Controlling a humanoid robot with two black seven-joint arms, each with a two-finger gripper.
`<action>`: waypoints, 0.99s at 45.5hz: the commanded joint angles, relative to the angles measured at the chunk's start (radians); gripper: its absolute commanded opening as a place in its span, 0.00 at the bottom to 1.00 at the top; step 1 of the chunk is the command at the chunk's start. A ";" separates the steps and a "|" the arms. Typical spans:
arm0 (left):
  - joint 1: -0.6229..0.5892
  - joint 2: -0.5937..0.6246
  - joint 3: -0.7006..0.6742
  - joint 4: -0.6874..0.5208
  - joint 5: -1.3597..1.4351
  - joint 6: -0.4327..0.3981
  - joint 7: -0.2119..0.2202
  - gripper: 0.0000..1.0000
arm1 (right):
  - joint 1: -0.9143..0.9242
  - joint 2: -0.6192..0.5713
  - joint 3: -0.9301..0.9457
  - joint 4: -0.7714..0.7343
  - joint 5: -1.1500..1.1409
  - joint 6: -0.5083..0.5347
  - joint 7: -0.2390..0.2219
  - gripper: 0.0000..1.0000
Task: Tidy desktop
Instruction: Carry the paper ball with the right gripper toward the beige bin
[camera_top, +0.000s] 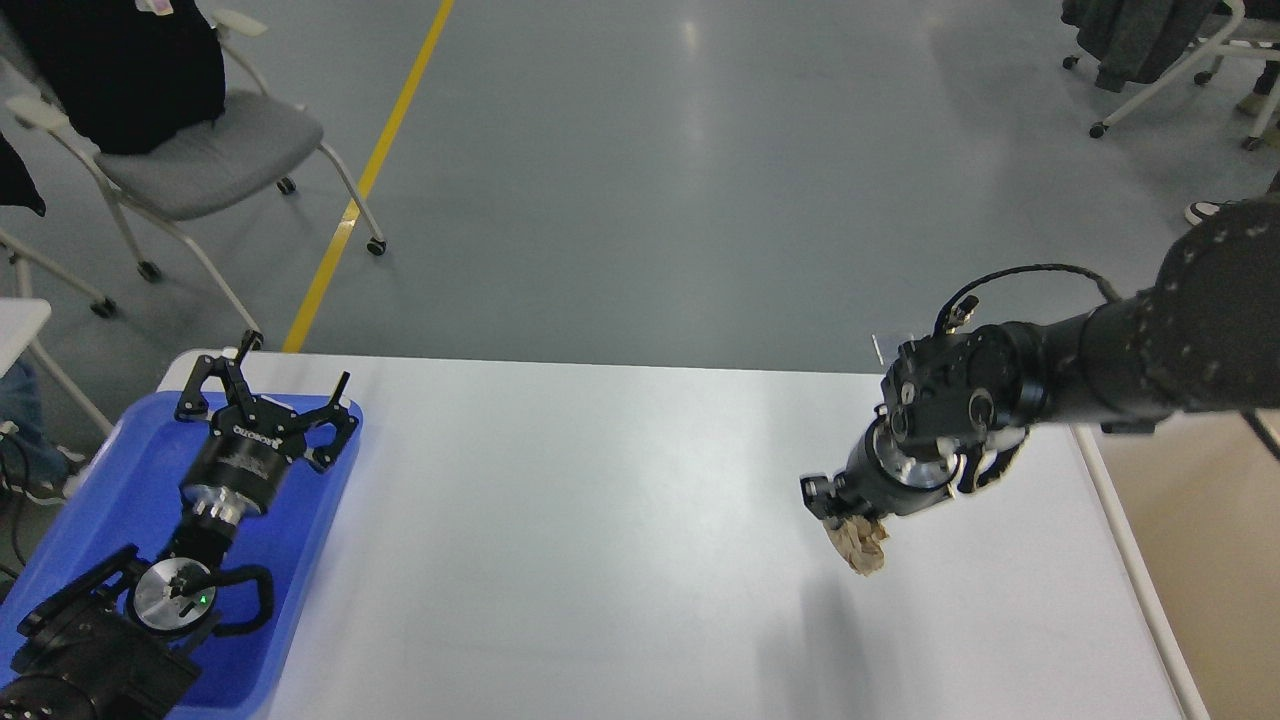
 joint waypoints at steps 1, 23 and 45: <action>0.000 0.000 0.000 0.000 0.000 0.000 0.000 0.99 | 0.269 -0.050 -0.012 0.141 -0.010 0.124 0.000 0.00; 0.000 0.000 0.000 0.000 0.000 0.000 -0.001 0.99 | 0.630 -0.133 -0.087 0.162 -0.059 0.434 0.000 0.00; 0.000 0.000 0.000 0.000 0.000 0.000 -0.001 0.99 | 0.678 -0.530 -0.173 0.078 -0.065 0.175 -0.014 0.00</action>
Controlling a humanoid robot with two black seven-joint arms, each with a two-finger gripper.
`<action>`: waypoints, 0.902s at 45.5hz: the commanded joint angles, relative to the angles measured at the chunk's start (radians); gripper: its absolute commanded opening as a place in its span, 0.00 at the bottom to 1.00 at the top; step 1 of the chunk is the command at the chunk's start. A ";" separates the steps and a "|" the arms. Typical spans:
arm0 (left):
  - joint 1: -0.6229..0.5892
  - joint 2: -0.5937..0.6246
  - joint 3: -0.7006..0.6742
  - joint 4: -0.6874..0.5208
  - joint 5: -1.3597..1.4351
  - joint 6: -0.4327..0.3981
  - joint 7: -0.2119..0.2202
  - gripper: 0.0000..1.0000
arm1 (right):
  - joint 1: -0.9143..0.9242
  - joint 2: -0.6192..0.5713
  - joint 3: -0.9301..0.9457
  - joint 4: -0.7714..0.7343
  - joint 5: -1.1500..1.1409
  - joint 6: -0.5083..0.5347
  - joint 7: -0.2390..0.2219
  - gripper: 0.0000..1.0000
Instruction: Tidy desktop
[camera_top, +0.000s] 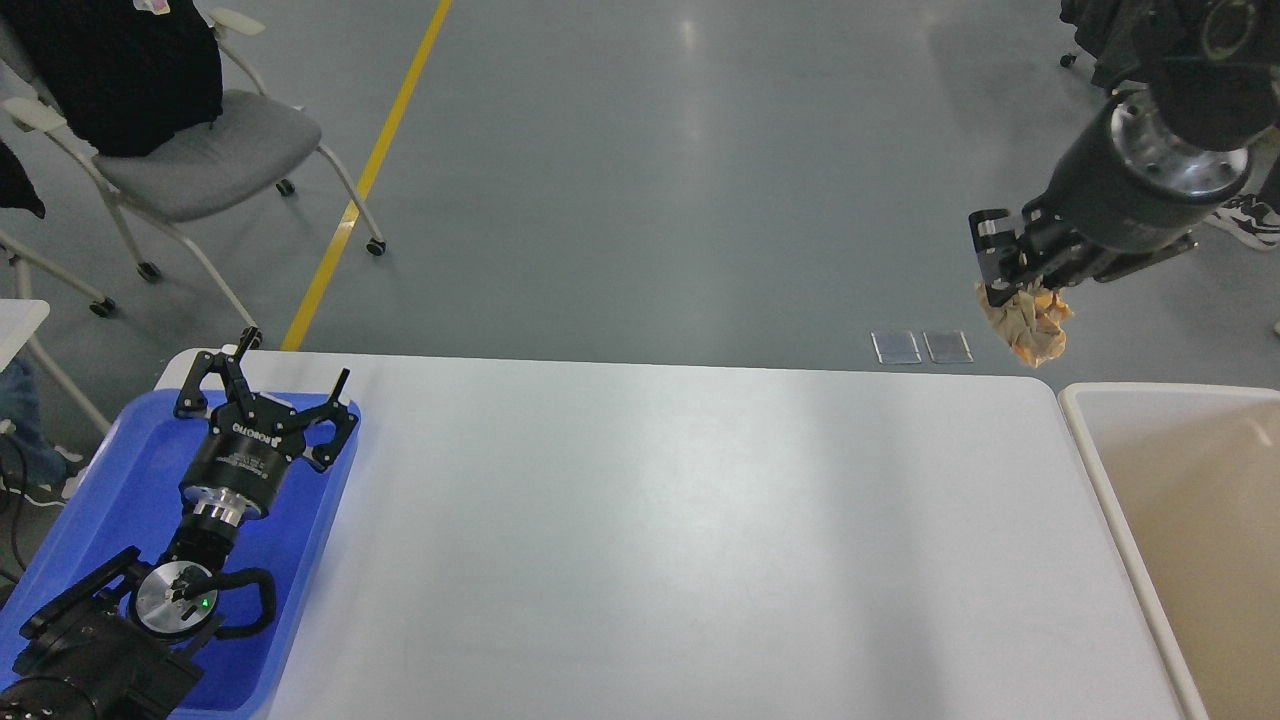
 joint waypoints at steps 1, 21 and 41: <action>0.000 0.000 0.000 0.000 0.000 0.000 0.000 0.99 | 0.013 -0.258 -0.042 -0.060 -0.005 -0.202 -0.007 0.00; 0.000 0.000 0.000 0.000 0.000 0.000 0.000 0.99 | -0.523 -0.695 0.402 -0.297 0.014 -0.822 -0.007 0.00; 0.000 0.000 0.000 0.000 0.000 0.000 0.000 0.99 | -1.395 -0.321 1.324 -1.242 0.018 -0.889 -0.007 0.00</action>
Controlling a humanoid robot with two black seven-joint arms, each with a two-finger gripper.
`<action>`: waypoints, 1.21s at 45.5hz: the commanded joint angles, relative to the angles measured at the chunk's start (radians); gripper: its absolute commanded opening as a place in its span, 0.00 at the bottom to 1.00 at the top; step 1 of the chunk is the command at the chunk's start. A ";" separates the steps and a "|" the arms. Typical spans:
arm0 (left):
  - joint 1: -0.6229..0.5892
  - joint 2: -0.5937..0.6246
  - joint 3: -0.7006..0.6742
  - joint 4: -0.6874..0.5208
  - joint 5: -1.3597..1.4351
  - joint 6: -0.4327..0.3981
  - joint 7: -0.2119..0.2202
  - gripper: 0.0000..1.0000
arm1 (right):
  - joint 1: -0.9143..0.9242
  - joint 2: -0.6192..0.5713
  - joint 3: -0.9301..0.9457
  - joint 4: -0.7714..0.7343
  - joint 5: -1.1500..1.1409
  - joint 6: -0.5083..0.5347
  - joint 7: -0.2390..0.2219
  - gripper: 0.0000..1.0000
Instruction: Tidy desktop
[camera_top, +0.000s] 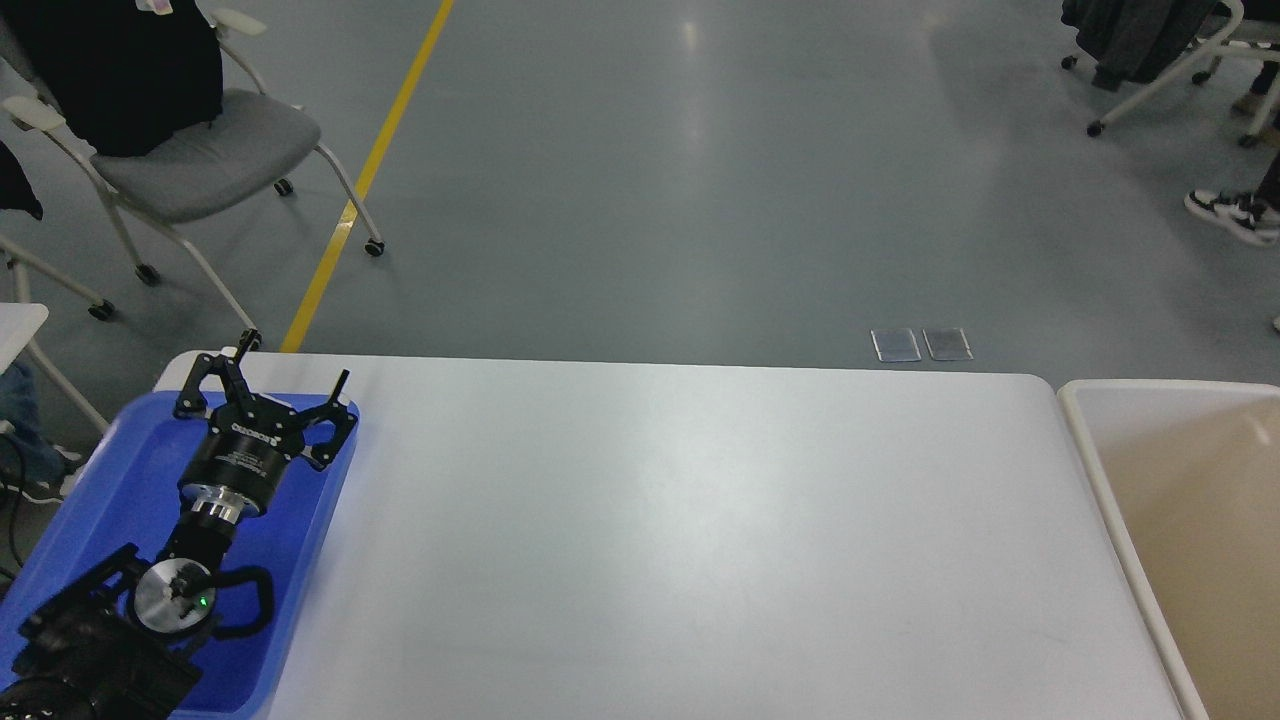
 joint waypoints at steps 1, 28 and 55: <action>0.000 0.001 0.000 0.000 0.000 0.000 0.000 0.99 | -0.372 0.228 0.381 -0.528 0.004 -0.032 0.000 0.00; 0.000 0.000 0.000 0.000 0.000 0.000 0.000 0.99 | -0.595 0.336 0.670 -0.603 0.014 -0.012 -0.204 0.00; 0.000 0.000 -0.002 0.000 0.000 0.001 0.000 0.99 | -0.722 0.408 0.754 -0.600 0.016 -0.002 -0.207 0.00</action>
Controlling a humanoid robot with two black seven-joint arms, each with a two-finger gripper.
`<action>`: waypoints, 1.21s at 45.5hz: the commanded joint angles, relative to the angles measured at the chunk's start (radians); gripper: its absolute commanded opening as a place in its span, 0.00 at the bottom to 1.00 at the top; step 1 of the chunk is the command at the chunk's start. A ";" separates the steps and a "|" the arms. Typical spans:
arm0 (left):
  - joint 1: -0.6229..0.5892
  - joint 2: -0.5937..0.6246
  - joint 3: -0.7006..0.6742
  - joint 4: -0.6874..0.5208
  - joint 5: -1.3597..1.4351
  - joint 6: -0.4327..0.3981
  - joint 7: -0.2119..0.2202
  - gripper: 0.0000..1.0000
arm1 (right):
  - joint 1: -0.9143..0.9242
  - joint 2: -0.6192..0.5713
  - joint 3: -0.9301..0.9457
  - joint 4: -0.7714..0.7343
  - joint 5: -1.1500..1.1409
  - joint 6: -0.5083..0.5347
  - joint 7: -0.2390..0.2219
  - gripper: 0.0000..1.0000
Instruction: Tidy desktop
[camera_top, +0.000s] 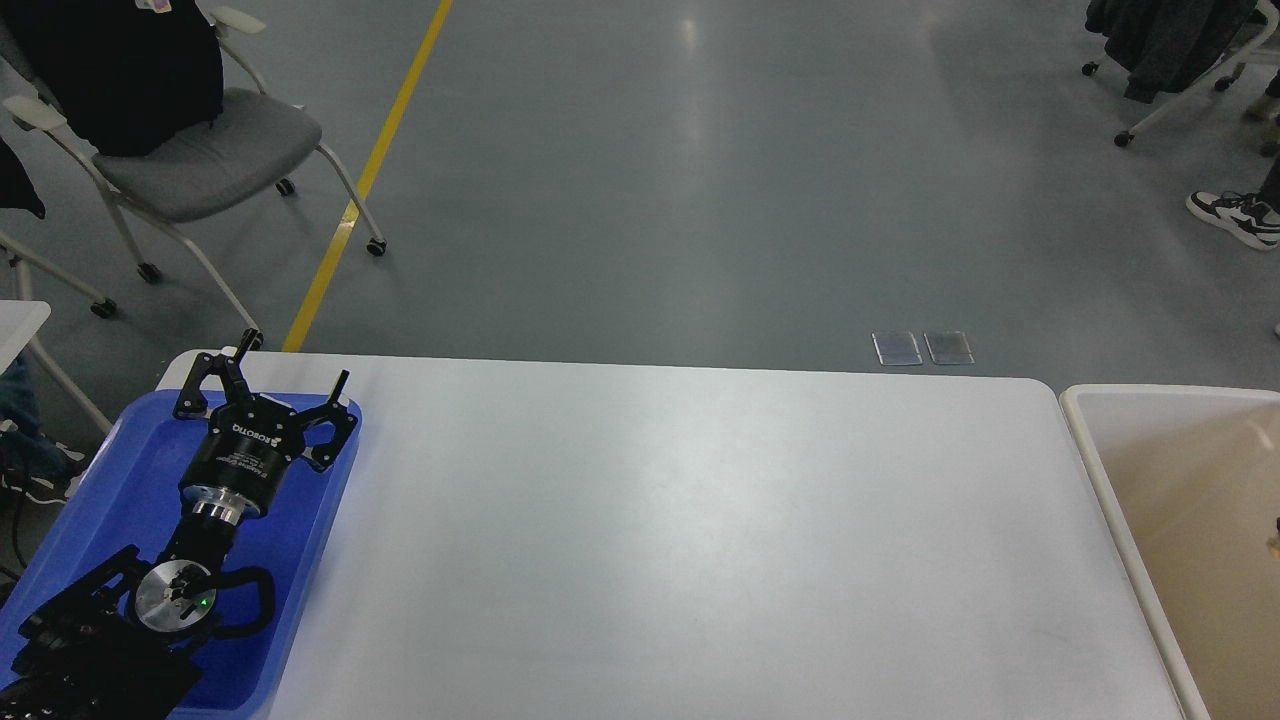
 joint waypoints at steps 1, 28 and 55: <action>0.000 0.001 0.000 0.000 0.000 0.001 0.000 0.99 | -0.037 0.030 0.022 -0.001 0.001 0.002 -0.002 0.00; 0.000 0.001 -0.001 0.000 0.000 -0.001 0.000 0.99 | -0.046 0.030 0.023 -0.002 0.062 0.066 0.005 1.00; 0.000 0.000 0.000 0.000 0.000 0.001 0.000 0.99 | 0.006 0.007 -0.004 0.008 0.042 0.122 0.005 1.00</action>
